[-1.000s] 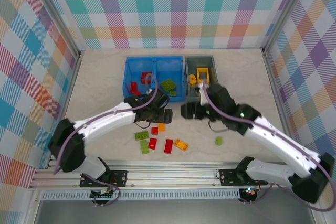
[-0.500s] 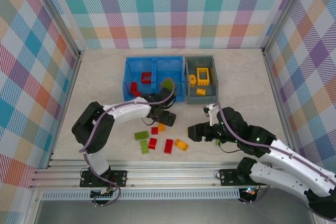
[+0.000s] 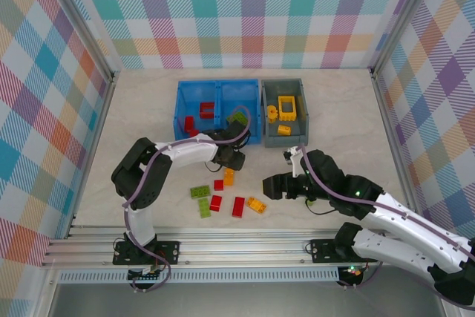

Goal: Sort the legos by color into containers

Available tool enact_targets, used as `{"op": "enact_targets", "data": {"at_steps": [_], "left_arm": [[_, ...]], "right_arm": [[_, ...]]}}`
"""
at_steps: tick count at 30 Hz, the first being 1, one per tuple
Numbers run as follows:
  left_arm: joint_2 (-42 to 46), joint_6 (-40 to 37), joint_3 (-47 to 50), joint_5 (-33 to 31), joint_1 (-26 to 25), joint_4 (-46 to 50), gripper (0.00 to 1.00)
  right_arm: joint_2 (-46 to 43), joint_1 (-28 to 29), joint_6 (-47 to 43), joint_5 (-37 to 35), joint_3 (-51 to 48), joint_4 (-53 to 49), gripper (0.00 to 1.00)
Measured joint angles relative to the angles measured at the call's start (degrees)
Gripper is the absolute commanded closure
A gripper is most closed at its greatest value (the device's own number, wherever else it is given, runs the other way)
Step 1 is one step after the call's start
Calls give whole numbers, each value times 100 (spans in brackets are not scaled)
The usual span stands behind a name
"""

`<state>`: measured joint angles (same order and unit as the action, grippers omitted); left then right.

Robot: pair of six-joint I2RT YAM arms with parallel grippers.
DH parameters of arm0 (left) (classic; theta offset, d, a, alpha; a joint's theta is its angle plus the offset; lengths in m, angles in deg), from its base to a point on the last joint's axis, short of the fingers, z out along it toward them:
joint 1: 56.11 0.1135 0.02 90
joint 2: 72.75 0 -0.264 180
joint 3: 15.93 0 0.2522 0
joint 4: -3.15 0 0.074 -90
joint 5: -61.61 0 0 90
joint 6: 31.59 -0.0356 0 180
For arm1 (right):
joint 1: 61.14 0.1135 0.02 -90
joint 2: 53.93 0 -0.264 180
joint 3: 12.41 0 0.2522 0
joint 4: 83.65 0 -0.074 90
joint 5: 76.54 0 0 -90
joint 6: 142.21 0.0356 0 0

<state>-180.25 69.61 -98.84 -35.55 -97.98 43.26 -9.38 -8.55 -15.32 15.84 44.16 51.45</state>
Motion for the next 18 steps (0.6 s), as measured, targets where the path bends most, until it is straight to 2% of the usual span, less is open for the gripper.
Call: {"op": "enact_targets", "data": {"at_steps": [4,9,13,18], "left_arm": [[199,83,37,-26,-70,61,57],[938,365,-225,-258,-570,518,57],[1104,601,-1237,-446,-1165,898,57],[647,699,-2804,-588,-1478,1263,57]], "right_arm": [[-57,0,0,-350,229,-289,25],[-111,-31,2,-1488,1091,-942,26],[125,-308,7,-2203,1834,-1213,28],[531,-828,273,-2594,2234,-1552,29]]}}
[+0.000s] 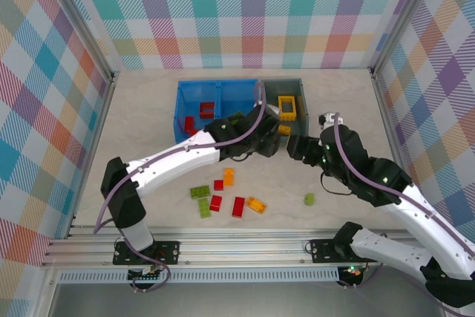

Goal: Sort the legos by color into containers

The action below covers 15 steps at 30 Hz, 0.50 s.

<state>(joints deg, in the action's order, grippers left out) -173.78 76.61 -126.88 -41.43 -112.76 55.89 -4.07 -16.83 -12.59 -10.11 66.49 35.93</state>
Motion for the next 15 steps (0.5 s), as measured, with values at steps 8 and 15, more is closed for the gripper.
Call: {"op": "enact_targets", "data": {"at_steps": [8,15], "left_arm": [[-2214,-50,-2524,-544,22,326,58],[-3930,-109,-4339,-879,269,739,57]], "right_arm": [[-111,-424,444,-162,39,-278,30],[-570,-424,503,-197,-48,-280,30]]}}
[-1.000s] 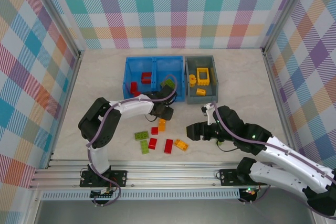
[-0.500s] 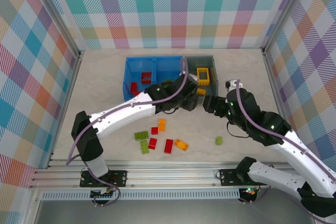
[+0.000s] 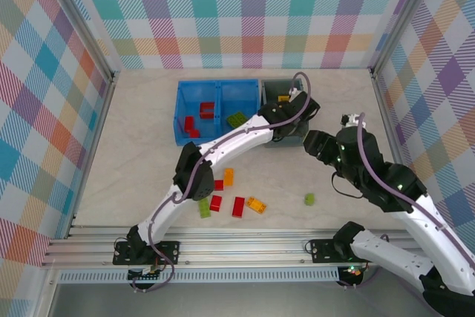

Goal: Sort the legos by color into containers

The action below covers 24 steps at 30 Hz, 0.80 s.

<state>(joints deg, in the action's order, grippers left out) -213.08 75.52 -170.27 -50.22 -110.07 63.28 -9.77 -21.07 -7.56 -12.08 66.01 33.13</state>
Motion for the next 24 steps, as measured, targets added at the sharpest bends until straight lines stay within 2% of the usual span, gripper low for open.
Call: {"op": "enact_targets", "data": {"at_steps": [5,7,9,15,19,24], "left_arm": [[-367,59,-177,31,350,0,55],[-461,116,-195,120,439,-63,51],[-566,140,-227,238,505,-190,47],[-922,146,-551,461,527,-343,46],[-955,181,-579,535,525,-382,29],[-957,229,-671,632,525,-411,28]], "right_arm": [[-98,0,37,7,-173,-39,30],[-85,0,35,28,-216,-35,30],[-83,0,17,92,-273,15,30],[-83,0,-57,328,-393,186,30],[-92,0,-55,420,-393,205,29],[-144,0,-52,481,-415,208,29]]}}
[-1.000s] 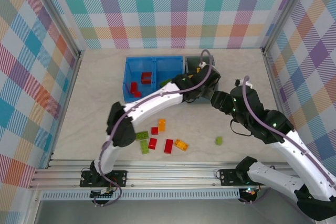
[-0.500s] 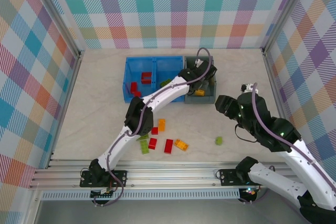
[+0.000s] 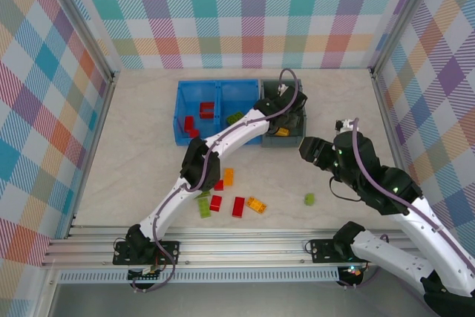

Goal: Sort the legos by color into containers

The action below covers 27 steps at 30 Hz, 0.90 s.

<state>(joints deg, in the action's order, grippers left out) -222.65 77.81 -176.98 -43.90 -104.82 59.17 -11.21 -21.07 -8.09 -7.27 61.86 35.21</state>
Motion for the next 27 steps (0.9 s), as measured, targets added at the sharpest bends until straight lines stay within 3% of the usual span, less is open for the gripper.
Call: {"op": "enact_targets", "data": {"at_steps": [8,12,14,22,27], "left_arm": [[127,144,-4,48,-39,107,34],[780,404,127,-175,-136,367,38],[1491,573,586,-337,-188,413,41],[6065,1189,4330,-562,-254,-105,46],[8164,1799,6349,-605,-254,341,47]], "right_arm": [[-20,0,-140,20,-15,-20,30],[26,0,-302,20,44,-138,30],[133,0,-372,26,149,-262,33],[905,22,-501,509,393,-833,38],[1257,575,-468,730,393,-905,39]]}}
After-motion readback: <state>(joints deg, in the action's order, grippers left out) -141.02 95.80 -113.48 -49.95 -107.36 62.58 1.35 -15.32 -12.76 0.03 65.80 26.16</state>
